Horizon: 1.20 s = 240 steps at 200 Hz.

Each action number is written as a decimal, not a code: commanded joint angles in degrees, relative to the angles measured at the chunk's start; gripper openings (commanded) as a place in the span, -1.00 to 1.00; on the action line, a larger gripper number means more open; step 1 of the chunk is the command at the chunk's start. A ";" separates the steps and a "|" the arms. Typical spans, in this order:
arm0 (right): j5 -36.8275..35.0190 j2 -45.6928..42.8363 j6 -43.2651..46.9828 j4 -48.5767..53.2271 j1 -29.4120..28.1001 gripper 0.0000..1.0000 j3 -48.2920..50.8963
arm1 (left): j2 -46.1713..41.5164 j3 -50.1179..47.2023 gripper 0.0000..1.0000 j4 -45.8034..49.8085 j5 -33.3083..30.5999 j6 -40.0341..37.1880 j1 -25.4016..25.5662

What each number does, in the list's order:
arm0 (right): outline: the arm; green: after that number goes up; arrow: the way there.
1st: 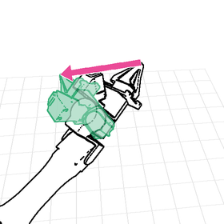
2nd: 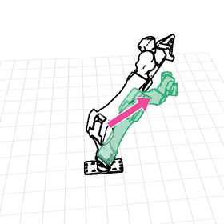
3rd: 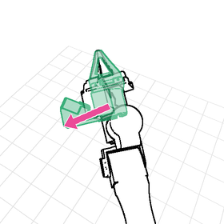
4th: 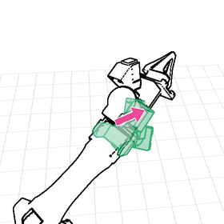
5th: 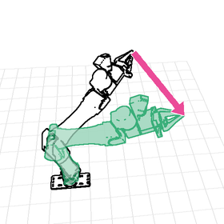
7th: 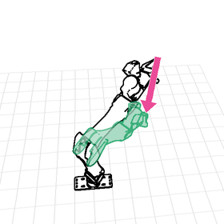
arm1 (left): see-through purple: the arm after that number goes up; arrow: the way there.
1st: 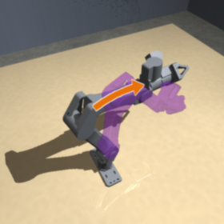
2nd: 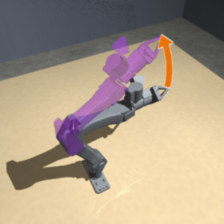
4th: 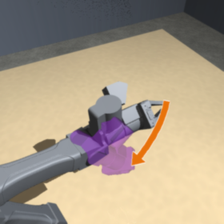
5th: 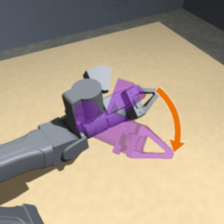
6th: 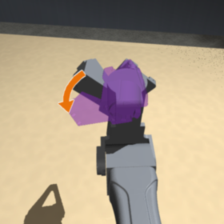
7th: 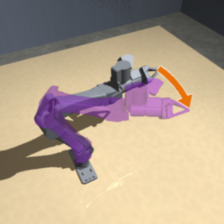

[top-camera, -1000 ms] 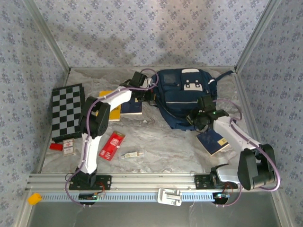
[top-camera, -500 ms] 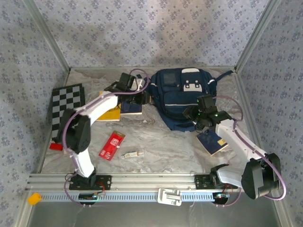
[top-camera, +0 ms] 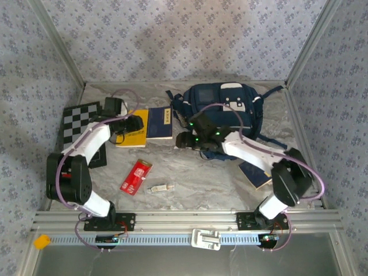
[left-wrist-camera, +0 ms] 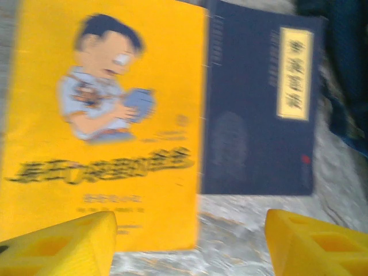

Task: Pack the student bag
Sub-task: Move the book to the middle-left of the table.

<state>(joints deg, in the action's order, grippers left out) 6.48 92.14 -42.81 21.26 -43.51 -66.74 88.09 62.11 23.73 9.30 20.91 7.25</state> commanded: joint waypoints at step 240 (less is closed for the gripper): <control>2.23 9.27 3.16 -1.94 -0.02 0.50 -5.55 | 4.76 -10.29 0.45 12.01 -24.18 16.94 7.41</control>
<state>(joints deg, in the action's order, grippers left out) 7.73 102.32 -39.55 18.22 -42.33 -72.90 97.19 56.84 27.14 -12.93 34.41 12.91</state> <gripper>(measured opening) 0.758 0.726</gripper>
